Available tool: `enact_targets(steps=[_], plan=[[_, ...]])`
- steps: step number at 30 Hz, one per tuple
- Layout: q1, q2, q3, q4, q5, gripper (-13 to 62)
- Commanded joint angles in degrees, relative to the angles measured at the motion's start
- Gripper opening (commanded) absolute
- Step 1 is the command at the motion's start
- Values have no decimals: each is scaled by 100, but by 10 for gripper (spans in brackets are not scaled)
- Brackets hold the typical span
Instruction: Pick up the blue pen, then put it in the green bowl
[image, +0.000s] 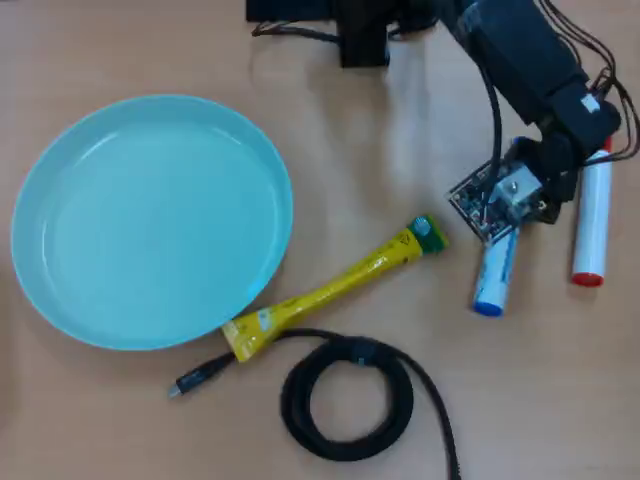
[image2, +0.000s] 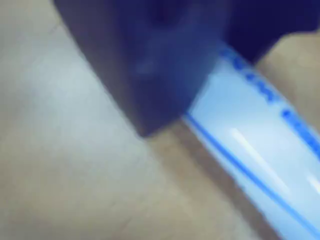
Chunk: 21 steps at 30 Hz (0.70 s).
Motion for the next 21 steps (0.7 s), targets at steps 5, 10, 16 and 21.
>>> enact_targets(steps=[5,10,16,21], plan=[[-53,-79,-105,141,211,-61],[-53,-70,-79,202,1371,-62],[-149,-26,-105,220,3340,-62],[-325,422,-149,483,3384,-61]])
